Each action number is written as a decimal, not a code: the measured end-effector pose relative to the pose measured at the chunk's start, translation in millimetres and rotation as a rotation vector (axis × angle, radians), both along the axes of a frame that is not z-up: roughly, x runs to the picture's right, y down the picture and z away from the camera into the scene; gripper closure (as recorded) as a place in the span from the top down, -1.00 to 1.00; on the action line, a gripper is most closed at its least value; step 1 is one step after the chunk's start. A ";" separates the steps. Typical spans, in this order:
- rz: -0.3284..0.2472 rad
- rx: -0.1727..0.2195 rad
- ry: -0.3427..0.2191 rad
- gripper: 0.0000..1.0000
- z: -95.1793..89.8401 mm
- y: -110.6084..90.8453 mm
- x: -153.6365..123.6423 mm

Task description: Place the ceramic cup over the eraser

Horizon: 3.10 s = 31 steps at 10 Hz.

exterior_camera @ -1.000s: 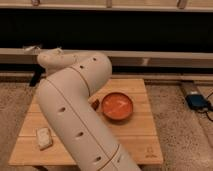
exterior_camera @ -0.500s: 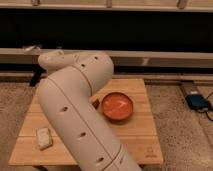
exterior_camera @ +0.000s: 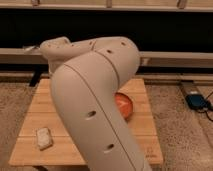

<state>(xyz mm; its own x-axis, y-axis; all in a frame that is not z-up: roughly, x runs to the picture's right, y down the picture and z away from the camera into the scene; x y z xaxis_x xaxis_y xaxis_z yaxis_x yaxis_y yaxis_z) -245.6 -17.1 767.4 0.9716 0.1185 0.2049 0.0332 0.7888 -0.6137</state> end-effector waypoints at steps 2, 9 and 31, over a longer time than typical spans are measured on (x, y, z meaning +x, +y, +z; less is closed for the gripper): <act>0.007 0.049 -0.032 -1.00 -45.1 -10.3 18.0; -0.003 0.043 -0.065 -1.00 -100.7 40.2 52.0; -0.051 -0.087 0.020 0.60 -25.9 120.4 52.1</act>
<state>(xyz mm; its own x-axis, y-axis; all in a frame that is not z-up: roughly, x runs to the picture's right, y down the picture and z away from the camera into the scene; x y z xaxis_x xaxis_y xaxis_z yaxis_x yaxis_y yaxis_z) -193.5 103.3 741.5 0.9806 0.0854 0.1762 0.0587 0.7303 -0.6806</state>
